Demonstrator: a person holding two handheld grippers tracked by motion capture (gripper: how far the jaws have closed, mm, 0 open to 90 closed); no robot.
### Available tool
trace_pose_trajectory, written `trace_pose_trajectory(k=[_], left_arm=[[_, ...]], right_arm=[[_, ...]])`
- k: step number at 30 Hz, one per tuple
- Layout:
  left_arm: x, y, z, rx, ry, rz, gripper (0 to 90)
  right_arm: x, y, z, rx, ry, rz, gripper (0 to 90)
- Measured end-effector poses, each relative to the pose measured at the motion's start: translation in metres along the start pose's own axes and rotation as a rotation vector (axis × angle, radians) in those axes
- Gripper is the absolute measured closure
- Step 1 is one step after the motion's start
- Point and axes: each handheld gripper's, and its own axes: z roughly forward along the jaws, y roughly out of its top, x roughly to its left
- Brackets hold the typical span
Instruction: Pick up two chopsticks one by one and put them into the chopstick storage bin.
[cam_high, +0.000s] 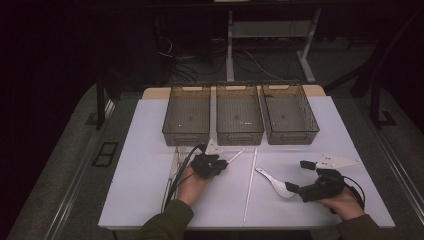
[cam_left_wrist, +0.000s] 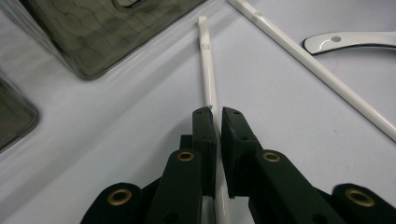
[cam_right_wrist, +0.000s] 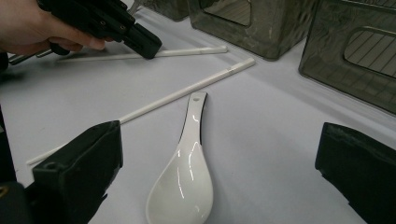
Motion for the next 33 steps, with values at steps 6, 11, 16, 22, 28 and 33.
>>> trace_pose_trajectory(k=[6, 11, 16, 22, 28, 33], left_arm=[[0.002, 0.001, -0.001, 0.004, -0.014, -0.019, 84.1], [0.006, 0.002, -0.006, 0.008, -0.028, -0.010, 84.1], [0.006, 0.006, -0.016, -0.004, -0.051, -0.029, 84.1], [0.008, 0.010, -0.028, 0.006, -0.092, -0.015, 84.0], [0.008, 0.015, -0.038, 0.015, -0.113, 0.023, 84.0], [0.012, 0.020, -0.048, 0.001, -0.125, 0.027, 84.0]], right_arm=[[0.000, 0.000, 0.000, 0.000, 0.001, 0.000, 0.9], [0.000, 0.000, 0.000, -0.001, 0.001, 0.001, 0.9], [0.000, 0.000, 0.000, -0.005, 0.000, -0.008, 0.9], [0.000, -0.002, 0.002, -0.010, 0.000, 0.001, 0.9], [-0.002, -0.002, 0.002, -0.015, -0.003, 0.007, 0.9], [-0.002, -0.002, 0.003, -0.017, -0.006, 0.008, 0.9]])
